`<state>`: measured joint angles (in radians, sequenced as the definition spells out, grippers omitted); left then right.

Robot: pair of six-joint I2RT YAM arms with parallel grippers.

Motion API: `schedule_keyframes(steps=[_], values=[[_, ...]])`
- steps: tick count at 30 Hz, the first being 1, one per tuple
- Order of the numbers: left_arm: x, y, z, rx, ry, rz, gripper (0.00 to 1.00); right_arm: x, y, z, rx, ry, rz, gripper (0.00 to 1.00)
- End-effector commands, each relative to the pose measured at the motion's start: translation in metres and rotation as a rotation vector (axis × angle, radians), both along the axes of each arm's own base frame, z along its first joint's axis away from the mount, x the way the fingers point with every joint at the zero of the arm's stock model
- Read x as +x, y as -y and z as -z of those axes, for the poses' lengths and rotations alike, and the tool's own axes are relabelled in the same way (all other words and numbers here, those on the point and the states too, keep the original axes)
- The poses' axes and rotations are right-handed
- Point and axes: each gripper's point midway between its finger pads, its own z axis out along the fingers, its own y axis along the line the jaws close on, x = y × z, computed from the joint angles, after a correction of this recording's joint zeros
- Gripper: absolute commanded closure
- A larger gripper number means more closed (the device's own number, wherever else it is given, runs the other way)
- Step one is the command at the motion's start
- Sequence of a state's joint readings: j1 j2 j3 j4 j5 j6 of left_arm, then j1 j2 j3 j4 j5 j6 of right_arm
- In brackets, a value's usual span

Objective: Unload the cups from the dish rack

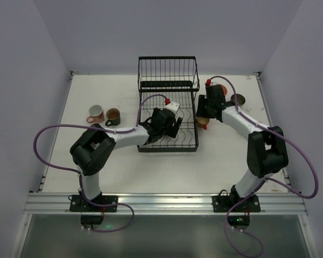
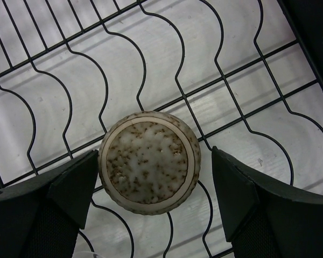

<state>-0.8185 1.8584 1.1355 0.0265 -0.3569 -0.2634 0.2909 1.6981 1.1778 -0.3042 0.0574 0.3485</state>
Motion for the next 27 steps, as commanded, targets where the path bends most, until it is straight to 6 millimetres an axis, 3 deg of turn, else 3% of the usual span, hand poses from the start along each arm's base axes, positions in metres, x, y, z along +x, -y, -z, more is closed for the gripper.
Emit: schedule_keyframes(steps=[1, 4, 6, 7, 9, 10, 12, 13, 14, 15, 16, 17, 19, 21, 23, 24, 27], values=[[0.018, 0.011, -0.017, -0.038, 0.065, 0.009, 0.10, -0.001, -0.005, -0.050, 0.045, 0.113, -0.005, 0.56], [0.020, 0.014, -0.015, -0.040, 0.068, 0.013, 0.18, -0.010, -0.005, -0.068, 0.073, 0.159, -0.013, 0.56], [0.022, 0.013, -0.017, -0.040, 0.073, 0.011, 0.24, -0.020, -0.009, -0.067, 0.099, 0.168, -0.027, 0.56], [0.021, 0.012, -0.020, -0.047, 0.080, 0.009, 0.33, -0.026, -0.010, -0.079, 0.119, 0.201, -0.035, 0.56], [0.020, 0.010, -0.030, -0.065, 0.095, 0.000, 0.42, -0.039, -0.013, -0.075, 0.137, 0.214, -0.043, 0.56], [0.017, 0.006, -0.030, -0.068, 0.096, -0.005, 0.46, -0.046, -0.014, -0.089, 0.156, 0.259, -0.049, 0.56], [0.014, 0.003, -0.065, -0.136, 0.157, -0.012, 0.48, -0.061, -0.020, -0.088, 0.201, 0.285, -0.065, 0.56], [0.011, 0.001, -0.092, -0.186, 0.197, -0.012, 0.50, -0.068, -0.025, -0.092, 0.240, 0.299, -0.079, 0.56], [0.004, -0.002, -0.095, -0.208, 0.199, -0.003, 0.51, -0.082, -0.037, -0.101, 0.334, 0.334, -0.122, 0.55], [0.001, -0.001, -0.112, -0.258, 0.228, 0.009, 0.52, -0.090, -0.044, -0.106, 0.395, 0.348, -0.141, 0.53], [-0.005, 0.000, -0.122, -0.297, 0.240, 0.027, 0.53, -0.097, -0.051, -0.113, 0.463, 0.371, -0.161, 0.46], [-0.020, 0.002, -0.137, -0.369, 0.244, 0.081, 0.54, -0.114, -0.069, -0.125, 0.620, 0.398, -0.231, 0.43], [-0.037, 0.007, -0.177, -0.517, 0.297, 0.149, 0.55, -0.130, -0.083, -0.137, 0.755, 0.406, -0.286, 0.39], [-0.060, 0.016, -0.185, -0.609, 0.274, 0.250, 0.55, -0.145, -0.096, -0.152, 0.888, 0.410, -0.328, 0.38], [-0.084, 0.023, -0.210, -0.735, 0.267, 0.350, 0.56, -0.155, -0.102, -0.167, 0.971, 0.426, -0.353, 0.35], [-0.093, 0.023, -0.205, -0.760, 0.245, 0.369, 0.57, -0.161, -0.103, -0.175, 1.001, 0.437, -0.368, 0.34], [-0.119, 0.026, -0.224, -0.864, 0.230, 0.471, 0.58, -0.174, -0.108, -0.194, 1.101, 0.446, -0.420, 0.31]])
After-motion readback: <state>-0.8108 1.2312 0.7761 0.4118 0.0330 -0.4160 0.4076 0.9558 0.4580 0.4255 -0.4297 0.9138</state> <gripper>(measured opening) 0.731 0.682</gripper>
